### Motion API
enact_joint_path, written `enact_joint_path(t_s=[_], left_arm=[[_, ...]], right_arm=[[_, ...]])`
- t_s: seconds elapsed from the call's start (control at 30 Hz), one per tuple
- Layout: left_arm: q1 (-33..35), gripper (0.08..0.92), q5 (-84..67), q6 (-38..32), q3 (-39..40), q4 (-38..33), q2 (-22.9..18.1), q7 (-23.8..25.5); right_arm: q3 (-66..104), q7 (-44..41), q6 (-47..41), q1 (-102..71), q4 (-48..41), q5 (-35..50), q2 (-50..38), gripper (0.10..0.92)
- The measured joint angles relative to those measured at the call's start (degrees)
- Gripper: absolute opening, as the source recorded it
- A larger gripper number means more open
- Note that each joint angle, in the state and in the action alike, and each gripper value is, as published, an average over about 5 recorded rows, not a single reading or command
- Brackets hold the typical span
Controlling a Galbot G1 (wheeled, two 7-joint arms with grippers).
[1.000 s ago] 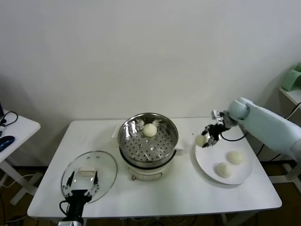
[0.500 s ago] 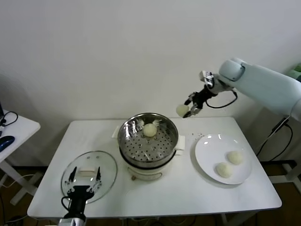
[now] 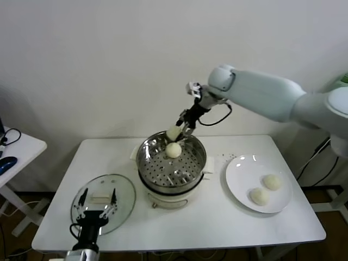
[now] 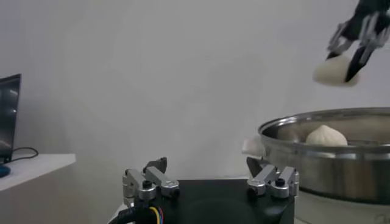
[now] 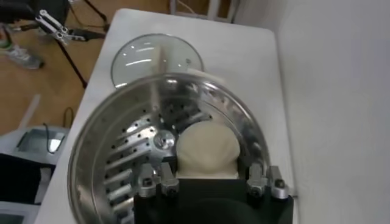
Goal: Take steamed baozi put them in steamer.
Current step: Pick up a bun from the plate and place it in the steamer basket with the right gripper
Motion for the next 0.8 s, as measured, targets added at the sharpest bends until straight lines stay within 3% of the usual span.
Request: enact_joint_path(t_s=[0.8], left_arm=[[0.5, 0.823, 0.1, 0.6, -0.5, -1.2, 1.0, 0.2]], right_arm=[[-1.0, 0.3, 0.9, -8.0, -5.6, -3.7, 9.2, 0.653]])
